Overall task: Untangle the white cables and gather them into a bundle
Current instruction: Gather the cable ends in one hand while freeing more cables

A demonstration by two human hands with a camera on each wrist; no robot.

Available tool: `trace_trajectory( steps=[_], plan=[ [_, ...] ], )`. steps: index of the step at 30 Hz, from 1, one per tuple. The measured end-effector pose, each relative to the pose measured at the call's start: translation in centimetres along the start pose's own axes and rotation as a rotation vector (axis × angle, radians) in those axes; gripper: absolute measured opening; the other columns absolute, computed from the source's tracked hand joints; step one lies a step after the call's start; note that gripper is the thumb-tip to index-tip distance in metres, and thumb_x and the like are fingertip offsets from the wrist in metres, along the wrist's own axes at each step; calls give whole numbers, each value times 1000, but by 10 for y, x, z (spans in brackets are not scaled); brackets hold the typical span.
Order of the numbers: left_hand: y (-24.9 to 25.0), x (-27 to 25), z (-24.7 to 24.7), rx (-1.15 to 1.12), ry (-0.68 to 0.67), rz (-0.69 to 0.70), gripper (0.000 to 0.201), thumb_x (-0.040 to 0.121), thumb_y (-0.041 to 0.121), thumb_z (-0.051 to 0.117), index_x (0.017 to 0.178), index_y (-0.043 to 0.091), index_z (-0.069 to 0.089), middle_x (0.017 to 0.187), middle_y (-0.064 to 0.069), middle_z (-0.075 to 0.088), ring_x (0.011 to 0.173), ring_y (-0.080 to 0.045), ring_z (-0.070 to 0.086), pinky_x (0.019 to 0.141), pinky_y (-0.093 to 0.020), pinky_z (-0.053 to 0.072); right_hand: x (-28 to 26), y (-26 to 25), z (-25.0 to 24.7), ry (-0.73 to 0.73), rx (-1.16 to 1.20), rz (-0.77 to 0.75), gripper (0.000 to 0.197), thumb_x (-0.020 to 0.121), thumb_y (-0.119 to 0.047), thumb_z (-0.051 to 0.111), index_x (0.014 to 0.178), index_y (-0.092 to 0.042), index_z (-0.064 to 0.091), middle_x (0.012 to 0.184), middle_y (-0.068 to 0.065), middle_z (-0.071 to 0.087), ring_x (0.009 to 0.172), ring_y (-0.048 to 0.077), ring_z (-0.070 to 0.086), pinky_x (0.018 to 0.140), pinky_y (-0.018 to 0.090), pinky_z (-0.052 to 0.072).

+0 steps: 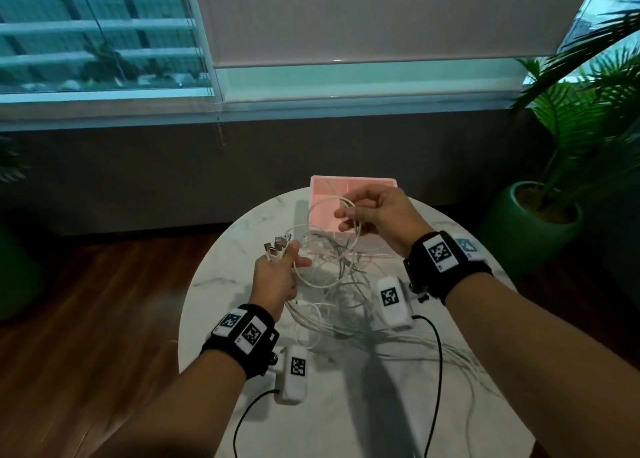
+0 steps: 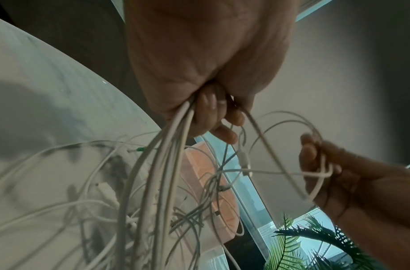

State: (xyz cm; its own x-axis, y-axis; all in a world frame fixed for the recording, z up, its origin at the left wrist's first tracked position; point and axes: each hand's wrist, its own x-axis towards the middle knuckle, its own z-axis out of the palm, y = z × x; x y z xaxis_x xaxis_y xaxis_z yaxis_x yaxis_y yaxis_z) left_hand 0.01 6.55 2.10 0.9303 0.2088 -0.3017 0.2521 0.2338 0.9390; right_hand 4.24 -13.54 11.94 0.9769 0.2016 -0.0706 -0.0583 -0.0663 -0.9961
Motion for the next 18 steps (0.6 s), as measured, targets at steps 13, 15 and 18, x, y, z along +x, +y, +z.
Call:
trace_trajectory(
  steps=[13, 15, 18],
  plan=[
    [-10, 5, -21, 46, 44, -22, 25, 99, 29, 66, 86, 8, 63, 69, -8, 66, 43, -15, 31, 40, -18, 24, -37, 102, -98, 483, -238, 444, 25, 85, 11, 45, 80, -8, 60, 77, 22, 57, 61, 32, 60, 71, 55, 59],
    [-12, 5, -21, 57, 41, -29, 28, 99, 29, 66, 83, 6, 63, 71, -9, 67, 43, -15, 30, 40, -19, 24, -43, 105, -108, 520, -218, 465, 28, 85, 14, 42, 80, -7, 60, 78, 22, 56, 62, 33, 60, 74, 58, 58],
    [-15, 3, -20, 79, 36, -44, 30, 98, 29, 66, 80, 5, 64, 72, -10, 67, 43, -15, 30, 40, -18, 23, -48, 98, -117, 556, -105, 426, 28, 91, 14, 41, 74, -5, 54, 79, 20, 51, 63, 33, 58, 66, 49, 57]
  ],
)
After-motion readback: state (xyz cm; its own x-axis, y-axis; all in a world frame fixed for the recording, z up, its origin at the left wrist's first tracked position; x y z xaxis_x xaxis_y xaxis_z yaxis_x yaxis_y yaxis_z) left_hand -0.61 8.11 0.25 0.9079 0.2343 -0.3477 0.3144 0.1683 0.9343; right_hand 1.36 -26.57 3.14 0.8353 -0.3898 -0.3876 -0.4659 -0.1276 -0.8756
